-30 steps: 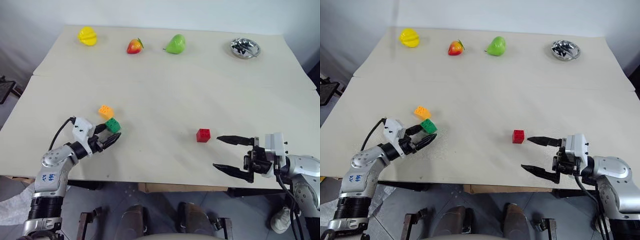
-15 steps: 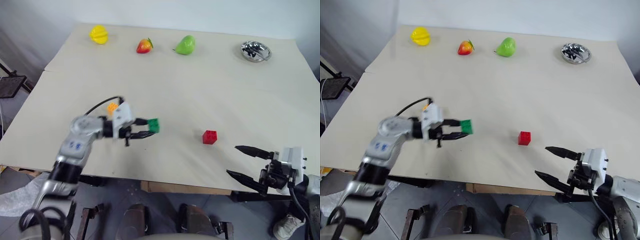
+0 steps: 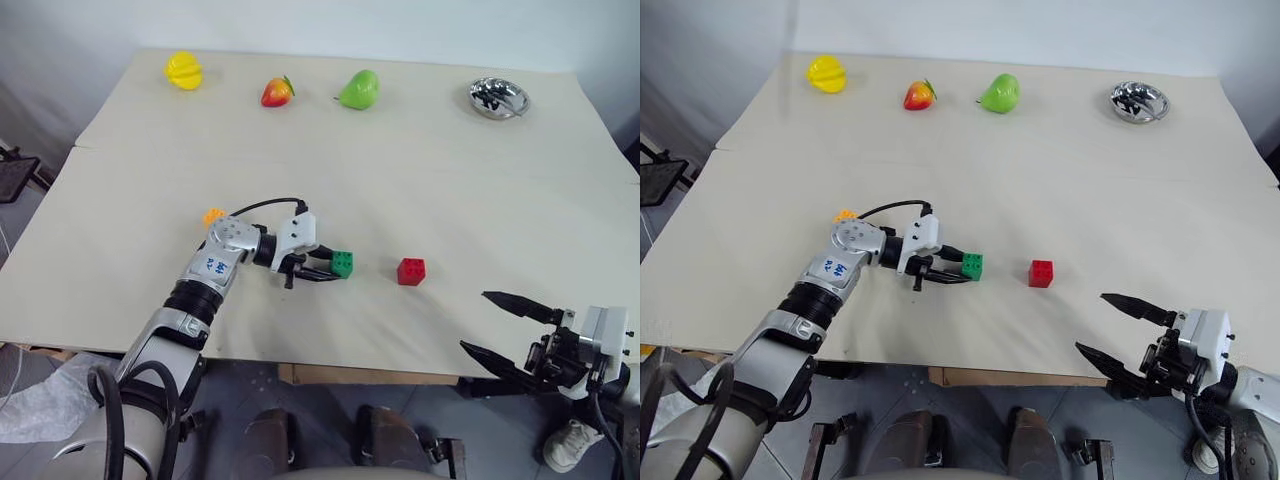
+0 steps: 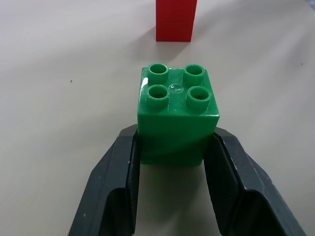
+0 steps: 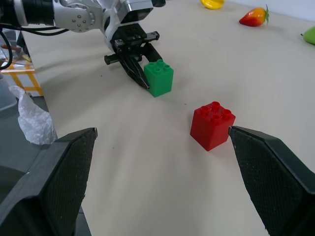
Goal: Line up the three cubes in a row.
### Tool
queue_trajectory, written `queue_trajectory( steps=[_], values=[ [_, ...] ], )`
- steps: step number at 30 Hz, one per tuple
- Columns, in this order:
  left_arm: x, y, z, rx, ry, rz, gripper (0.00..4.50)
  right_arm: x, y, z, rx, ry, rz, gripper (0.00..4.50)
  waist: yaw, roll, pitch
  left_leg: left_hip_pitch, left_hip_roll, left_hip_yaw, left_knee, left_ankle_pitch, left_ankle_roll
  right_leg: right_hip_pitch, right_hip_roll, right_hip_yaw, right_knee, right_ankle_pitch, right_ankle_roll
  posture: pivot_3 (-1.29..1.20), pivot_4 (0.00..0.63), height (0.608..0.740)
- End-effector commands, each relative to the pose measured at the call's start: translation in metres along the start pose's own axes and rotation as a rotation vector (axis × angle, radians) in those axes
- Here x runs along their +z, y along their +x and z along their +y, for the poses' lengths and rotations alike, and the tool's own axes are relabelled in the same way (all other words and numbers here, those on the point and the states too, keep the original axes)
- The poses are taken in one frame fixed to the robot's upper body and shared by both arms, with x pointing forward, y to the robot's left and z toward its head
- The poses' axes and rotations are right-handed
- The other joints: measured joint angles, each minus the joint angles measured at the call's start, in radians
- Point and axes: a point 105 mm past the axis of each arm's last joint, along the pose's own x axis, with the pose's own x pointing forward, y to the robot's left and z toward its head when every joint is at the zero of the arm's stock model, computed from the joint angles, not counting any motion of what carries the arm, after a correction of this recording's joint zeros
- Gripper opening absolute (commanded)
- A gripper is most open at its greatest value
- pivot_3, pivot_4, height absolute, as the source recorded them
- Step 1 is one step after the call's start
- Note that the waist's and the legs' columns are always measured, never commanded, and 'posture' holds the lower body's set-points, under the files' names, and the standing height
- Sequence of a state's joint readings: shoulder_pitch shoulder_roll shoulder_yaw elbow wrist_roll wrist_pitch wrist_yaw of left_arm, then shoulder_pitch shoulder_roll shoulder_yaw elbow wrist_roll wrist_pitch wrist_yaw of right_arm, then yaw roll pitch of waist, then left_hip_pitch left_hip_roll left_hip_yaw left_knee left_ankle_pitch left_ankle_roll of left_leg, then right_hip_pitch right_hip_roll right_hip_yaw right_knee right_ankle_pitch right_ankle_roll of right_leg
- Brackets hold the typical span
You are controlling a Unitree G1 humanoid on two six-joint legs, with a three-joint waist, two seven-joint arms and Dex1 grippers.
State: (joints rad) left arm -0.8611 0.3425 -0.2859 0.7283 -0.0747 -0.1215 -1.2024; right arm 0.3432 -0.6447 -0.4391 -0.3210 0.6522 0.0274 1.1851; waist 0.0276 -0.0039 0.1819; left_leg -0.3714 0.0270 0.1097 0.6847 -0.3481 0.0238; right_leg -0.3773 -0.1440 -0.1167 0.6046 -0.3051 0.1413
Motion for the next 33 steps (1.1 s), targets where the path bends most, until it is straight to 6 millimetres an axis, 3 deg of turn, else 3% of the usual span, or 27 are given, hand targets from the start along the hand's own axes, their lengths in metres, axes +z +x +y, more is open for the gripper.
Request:
queue_trajectory(
  steps=[1, 6, 9, 12, 15, 18, 21, 25, 28, 30, 33],
  values=[
    [0.006, 0.002, 0.003, -0.008, 0.012, -0.019, 1.48, -0.001, 0.000, 0.002, 0.022, 0.014, -0.019, 4.50, 0.001, 0.000, 0.000, 0.000, 0.000, -0.002, 0.000, 0.000, 0.000, 0.000, 0.000, 0.000, 0.000, 0.000, 0.000, 0.00, 0.150, 0.740],
    [0.008, -0.003, 0.002, -0.011, -0.017, -0.070, 2.97, -0.002, 0.010, 0.001, 0.065, 0.015, -0.037, 4.50, -0.002, 0.000, 0.000, 0.000, 0.000, -0.005, 0.000, 0.000, 0.000, 0.000, 0.000, 0.000, 0.001, 0.000, 0.000, 0.00, 0.150, 0.740],
    [0.019, -0.032, 0.010, 0.060, 0.021, -0.150, 3.87, 0.008, 0.029, 0.002, 0.126, 0.016, -0.094, 4.50, -0.007, 0.000, 0.000, 0.000, 0.000, -0.005, 0.001, 0.000, 0.000, 0.000, 0.000, 0.000, 0.001, 0.000, 0.000, 0.00, 0.150, 0.740],
    [0.029, -0.064, -0.001, 0.082, 0.057, -0.245, 3.87, 0.017, 0.045, 0.007, 0.187, 0.022, -0.137, 4.50, -0.021, 0.000, 0.000, 0.000, 0.002, -0.005, 0.001, 0.000, -0.001, -0.001, 0.000, -0.001, 0.003, -0.001, -0.001, 0.00, 0.150, 0.740],
    [0.029, -0.096, -0.009, 0.222, 0.078, -0.284, 3.87, 0.025, 0.061, 0.005, 0.198, 0.026, -0.176, 4.50, -0.029, 0.000, 0.000, 0.001, 0.004, -0.006, 0.001, 0.000, -0.001, -0.002, 0.000, 0.000, 0.005, -0.001, -0.002, 0.00, 0.150, 0.740],
    [0.022, -0.126, -0.020, 0.418, 0.050, -0.297, 4.43, 0.033, 0.075, -0.002, 0.180, 0.046, -0.216, 4.50, -0.029, 0.000, 0.000, 0.001, 0.003, -0.007, 0.001, 0.001, -0.001, -0.001, -0.003, -0.001, 0.007, -0.001, -0.002, 0.00, 0.150, 0.740],
    [-0.005, -0.174, -0.045, 0.737, -0.046, -0.262, 4.47, 0.037, 0.084, -0.005, 0.195, -0.012, -0.245, 4.50, -0.030, 0.000, 0.000, 0.001, 0.003, -0.010, 0.002, 0.000, 0.000, 0.000, -0.004, -0.001, 0.006, -0.001, -0.002, 0.00, 0.150, 0.740],
    [-0.043, -0.212, -0.088, 0.988, -0.188, -0.144, 4.47, 0.036, 0.085, -0.008, 0.194, -0.058, -0.252, 4.50, -0.026, 0.000, 0.000, 0.001, 0.003, -0.011, 0.001, 0.000, 0.000, 0.000, -0.005, -0.002, 0.005, -0.001, -0.002, 0.00, 0.150, 0.740],
    [-0.075, -0.256, -0.123, 1.288, -0.300, -0.077, 4.47, 0.036, 0.083, -0.010, 0.197, -0.082, -0.246, 4.50, -0.016, 0.000, 0.000, 0.001, 0.002, -0.012, 0.001, 0.000, 0.001, 0.001, -0.006, -0.002, 0.005, -0.001, -0.002, 0.00, 0.150, 0.740],
    [-0.083, -0.263, -0.137, 1.359, -0.331, -0.057, 4.47, 0.036, 0.082, -0.013, 0.193, -0.085, -0.241, 4.50, -0.013, -0.002, -0.001, 0.001, 0.002, -0.011, 0.001, -0.001, 0.001, 0.002, -0.006, -0.002, 0.004, -0.001, -0.001, 0.00, 0.150, 0.740],
    [-0.073, -0.250, -0.130, 1.342, -0.310, -0.094, 4.47, 0.033, 0.079, -0.018, 0.187, -0.080, -0.221, 4.50, -0.001, -0.002, -0.001, 0.001, 0.002, -0.012, 0.001, -0.001, 0.000, 0.002, -0.006, -0.002, 0.004, -0.001, -0.002, 0.00, 0.150, 0.740]
  ],
)
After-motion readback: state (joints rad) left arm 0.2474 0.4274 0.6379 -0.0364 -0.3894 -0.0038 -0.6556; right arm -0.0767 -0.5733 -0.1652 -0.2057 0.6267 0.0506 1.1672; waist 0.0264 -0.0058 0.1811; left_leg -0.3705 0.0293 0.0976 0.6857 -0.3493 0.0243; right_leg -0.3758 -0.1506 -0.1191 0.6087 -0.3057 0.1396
